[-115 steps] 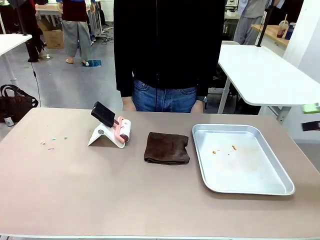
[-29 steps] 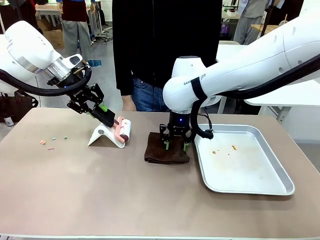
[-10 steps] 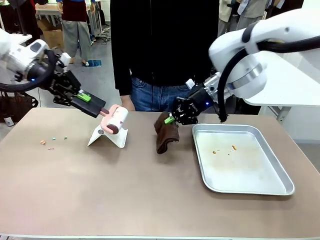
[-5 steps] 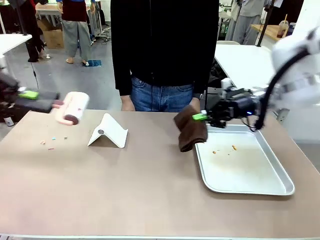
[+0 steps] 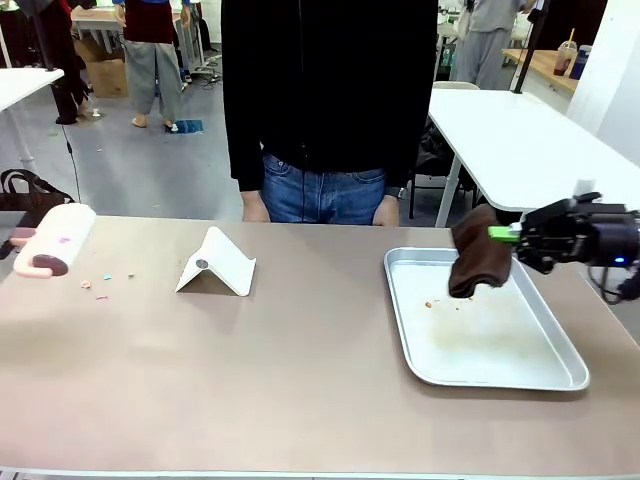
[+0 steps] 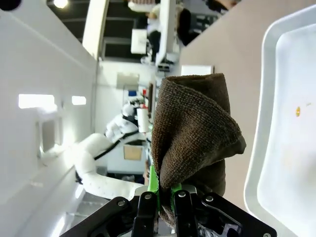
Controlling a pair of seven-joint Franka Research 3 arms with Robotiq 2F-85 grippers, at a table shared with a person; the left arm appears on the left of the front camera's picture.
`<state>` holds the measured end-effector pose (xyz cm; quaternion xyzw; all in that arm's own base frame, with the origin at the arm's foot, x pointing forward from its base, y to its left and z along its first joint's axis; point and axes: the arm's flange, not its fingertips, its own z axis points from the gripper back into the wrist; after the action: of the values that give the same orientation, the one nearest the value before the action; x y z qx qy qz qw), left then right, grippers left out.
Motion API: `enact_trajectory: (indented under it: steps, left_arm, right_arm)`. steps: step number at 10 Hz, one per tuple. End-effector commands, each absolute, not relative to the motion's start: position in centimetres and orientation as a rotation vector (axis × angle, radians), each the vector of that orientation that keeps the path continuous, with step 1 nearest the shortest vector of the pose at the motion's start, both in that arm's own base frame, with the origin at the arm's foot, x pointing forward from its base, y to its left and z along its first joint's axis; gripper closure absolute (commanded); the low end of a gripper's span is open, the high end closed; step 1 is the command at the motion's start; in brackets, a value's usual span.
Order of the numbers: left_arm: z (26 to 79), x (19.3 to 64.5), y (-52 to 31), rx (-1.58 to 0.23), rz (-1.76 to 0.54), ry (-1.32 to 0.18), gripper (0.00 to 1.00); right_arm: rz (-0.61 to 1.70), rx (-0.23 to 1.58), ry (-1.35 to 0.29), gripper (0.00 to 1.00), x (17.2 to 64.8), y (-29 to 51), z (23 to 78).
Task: Clean the surface of the table.
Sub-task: Hold the Lint Roller with your left hand and the towel with your right hand.
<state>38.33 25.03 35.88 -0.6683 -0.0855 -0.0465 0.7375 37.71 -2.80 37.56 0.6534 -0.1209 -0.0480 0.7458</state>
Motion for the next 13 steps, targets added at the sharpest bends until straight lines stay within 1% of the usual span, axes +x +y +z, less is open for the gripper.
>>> enact_trajectory:
  steps: [1,2,5,6,7,13]
  left_arm:
    - [35.2,39.0,28.7,-1.505,-0.065,-0.190,0.90]
    - [34.4,38.3,30.7,-1.531,-0.040,-0.209,0.90]
    - [33.7,37.5,32.3,-1.585,0.078,-0.273,0.90]
    - [33.7,37.8,32.1,-1.587,0.095,-0.307,0.90]
    - [32.7,37.0,32.6,-1.537,0.041,-0.244,0.90]
    - [32.7,37.0,32.6,-1.537,0.041,-0.244,0.90]
  right_arm:
    - [-0.159,1.492,-0.293,1.00,37.5,-6.0,37.4]
    - [-0.231,1.500,-0.331,1.00,37.2,-8.0,36.9]
    - [-0.265,1.511,-0.426,1.00,36.1,-9.7,36.0]
    - [-0.238,1.472,-0.432,1.00,36.2,-9.0,35.8]
    - [-0.289,1.486,-0.368,1.00,36.3,-10.3,35.9]
    - [-0.289,1.486,-0.368,1.00,36.3,-10.3,35.9]
